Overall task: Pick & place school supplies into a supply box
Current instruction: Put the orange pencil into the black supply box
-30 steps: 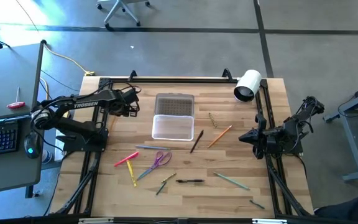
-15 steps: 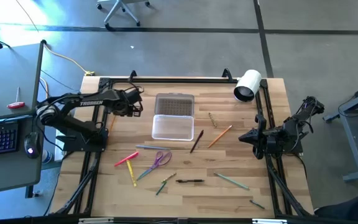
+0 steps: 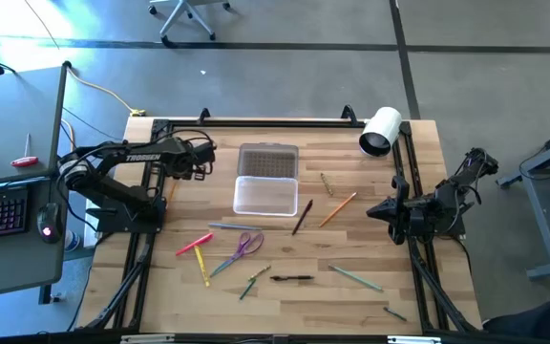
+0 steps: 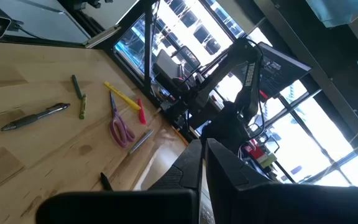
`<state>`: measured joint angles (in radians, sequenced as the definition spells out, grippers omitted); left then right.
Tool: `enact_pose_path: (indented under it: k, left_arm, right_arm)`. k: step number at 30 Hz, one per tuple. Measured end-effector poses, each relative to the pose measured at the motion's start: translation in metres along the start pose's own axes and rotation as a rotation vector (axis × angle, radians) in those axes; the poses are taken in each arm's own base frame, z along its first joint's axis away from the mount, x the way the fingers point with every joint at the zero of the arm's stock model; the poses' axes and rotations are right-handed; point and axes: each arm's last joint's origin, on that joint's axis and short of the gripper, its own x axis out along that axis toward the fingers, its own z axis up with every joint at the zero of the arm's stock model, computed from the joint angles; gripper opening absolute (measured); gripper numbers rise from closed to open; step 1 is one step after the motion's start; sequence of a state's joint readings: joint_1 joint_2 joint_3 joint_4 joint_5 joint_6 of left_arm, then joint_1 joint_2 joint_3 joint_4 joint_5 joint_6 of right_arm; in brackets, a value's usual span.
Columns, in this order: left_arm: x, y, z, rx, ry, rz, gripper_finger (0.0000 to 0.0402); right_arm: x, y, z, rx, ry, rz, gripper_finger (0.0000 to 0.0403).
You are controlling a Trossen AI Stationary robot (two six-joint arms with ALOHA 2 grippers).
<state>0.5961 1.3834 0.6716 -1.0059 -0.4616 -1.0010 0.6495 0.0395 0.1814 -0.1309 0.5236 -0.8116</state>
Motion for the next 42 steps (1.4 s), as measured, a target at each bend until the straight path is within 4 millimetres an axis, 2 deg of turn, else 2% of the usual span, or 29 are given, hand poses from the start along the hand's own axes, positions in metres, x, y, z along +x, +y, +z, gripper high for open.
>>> enact_pose_path:
  k: [14,20,26,30,35,42]
  left_arm:
    - [0.001,-0.004,0.001,-0.024,-0.013,-0.047,0.0175]
    - [0.024,-0.001,-0.004,-0.100,-0.006,-0.066,0.0175]
    - [0.043,0.007,-0.001,-0.174,0.021,-0.101,0.0171]
    - [0.044,0.007,0.000,-0.155,0.020,-0.115,0.0129]
    - [0.044,0.005,0.001,-0.110,0.024,-0.151,0.0024]
    - [0.034,-0.003,0.008,-0.071,0.022,-0.202,0.0042]
  right_arm:
    - [0.000,0.000,0.000,0.000,0.000,0.000,0.0000]
    - [0.000,0.000,0.000,0.000,0.000,0.000,0.0000]
    - [0.000,0.000,0.000,0.000,0.000,0.000,0.0000]
    - [0.000,0.000,0.000,0.000,0.000,0.001,0.0000]
    - [0.000,0.000,0.000,-0.001,0.000,0.003,0.0000]
    - [0.000,0.000,0.000,0.000,-0.003,0.004,0.0000]
